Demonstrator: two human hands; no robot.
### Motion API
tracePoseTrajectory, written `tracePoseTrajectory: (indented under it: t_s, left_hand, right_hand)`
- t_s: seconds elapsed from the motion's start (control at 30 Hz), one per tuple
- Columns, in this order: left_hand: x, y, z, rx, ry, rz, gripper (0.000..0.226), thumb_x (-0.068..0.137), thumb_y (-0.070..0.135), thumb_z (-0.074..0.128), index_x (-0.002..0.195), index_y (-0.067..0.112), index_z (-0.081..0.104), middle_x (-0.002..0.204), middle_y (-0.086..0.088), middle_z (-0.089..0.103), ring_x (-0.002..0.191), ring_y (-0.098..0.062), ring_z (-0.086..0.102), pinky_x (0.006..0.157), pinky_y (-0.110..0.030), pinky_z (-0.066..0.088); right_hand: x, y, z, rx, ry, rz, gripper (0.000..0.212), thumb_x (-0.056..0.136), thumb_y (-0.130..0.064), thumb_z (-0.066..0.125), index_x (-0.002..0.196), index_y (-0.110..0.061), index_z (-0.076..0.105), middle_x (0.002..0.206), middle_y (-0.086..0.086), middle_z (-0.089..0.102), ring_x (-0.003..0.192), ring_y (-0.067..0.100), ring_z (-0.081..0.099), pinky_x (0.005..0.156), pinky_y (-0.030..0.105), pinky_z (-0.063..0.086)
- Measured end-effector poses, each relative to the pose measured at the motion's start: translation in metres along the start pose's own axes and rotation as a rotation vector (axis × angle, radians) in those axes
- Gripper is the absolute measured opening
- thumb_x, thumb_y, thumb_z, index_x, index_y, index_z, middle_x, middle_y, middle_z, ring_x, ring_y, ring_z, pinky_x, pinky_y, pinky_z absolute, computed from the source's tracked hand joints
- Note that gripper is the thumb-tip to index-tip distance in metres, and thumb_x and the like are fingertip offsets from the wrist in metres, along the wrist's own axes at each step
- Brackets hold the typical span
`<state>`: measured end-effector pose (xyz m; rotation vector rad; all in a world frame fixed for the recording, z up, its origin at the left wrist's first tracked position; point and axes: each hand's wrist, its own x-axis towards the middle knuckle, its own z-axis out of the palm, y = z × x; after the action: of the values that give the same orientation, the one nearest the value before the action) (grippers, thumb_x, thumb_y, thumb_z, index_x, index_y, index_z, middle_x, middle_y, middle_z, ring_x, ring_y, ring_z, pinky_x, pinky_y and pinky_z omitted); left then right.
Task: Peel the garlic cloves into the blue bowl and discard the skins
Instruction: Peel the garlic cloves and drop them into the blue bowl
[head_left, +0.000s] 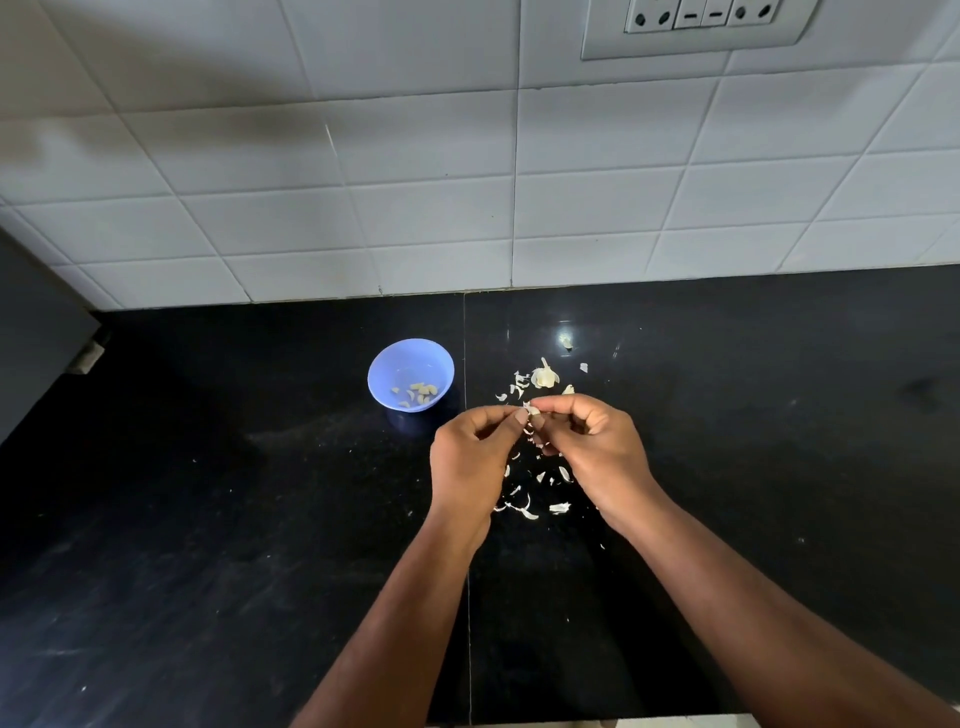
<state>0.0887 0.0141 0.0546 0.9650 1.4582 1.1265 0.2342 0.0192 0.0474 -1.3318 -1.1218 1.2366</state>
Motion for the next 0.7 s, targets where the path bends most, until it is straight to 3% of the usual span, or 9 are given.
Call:
tracePoseTrajectory:
  t_s: [0.1,0.27,0.4,0.53,0.7]
  left_hand:
    - [-0.001,0.003,0.001,-0.068,-0.050,-0.075,0.009,0.099,0.029,0.075,0.102,0.025,0.082,0.093,0.008,0.081,0.089,0.002,0.073,0.079,-0.025,0.055]
    - [0.004,0.003,0.000,-0.164,-0.044,-0.207,0.019,0.091,0.034,0.082,0.104,0.020,0.082,0.099,0.004,0.081,0.097,-0.008,0.072,0.078,-0.031,0.061]
    - [0.008,0.004,-0.002,-0.214,-0.059,-0.265,0.019,0.091,0.031,0.083,0.103,0.017,0.082,0.092,0.005,0.078,0.091,-0.008,0.069,0.073,-0.029,0.059]
    - [0.010,0.004,-0.004,-0.242,-0.091,-0.280,0.013,0.093,0.027,0.081,0.103,0.018,0.084,0.093,0.001,0.078,0.092,-0.011,0.069,0.070,-0.028,0.059]
    - [0.013,0.004,-0.003,-0.135,-0.076,-0.222,0.009,0.094,0.027,0.080,0.097,0.019,0.084,0.091,0.002,0.077,0.089,-0.006,0.069,0.071,-0.029,0.061]
  right_hand:
    - [0.000,-0.002,-0.001,-0.001,-0.037,-0.009,0.015,0.094,-0.011,0.076,0.104,-0.020,0.082,0.091,0.003,0.079,0.082,0.016,0.073,0.083,0.033,0.062]
    - [0.001,-0.002,-0.003,-0.066,-0.049,-0.069,0.021,0.093,-0.008,0.077,0.102,-0.026,0.082,0.102,-0.003,0.078,0.098,0.019,0.074,0.090,0.034,0.061]
    - [0.004,-0.001,-0.003,-0.073,-0.033,-0.068,0.016,0.093,-0.012,0.079,0.105,-0.022,0.082,0.101,-0.002,0.078,0.097,0.017,0.074,0.091,0.034,0.062]
    - [0.006,-0.002,-0.003,-0.036,-0.023,-0.032,0.015,0.092,-0.014,0.080,0.104,-0.022,0.082,0.097,0.006,0.078,0.097,0.026,0.073,0.090,0.032,0.062]
    - [0.009,0.001,-0.004,-0.171,-0.025,-0.077,0.020,0.093,-0.007,0.076,0.102,-0.024,0.081,0.093,0.000,0.077,0.089,0.022,0.072,0.083,0.032,0.062]
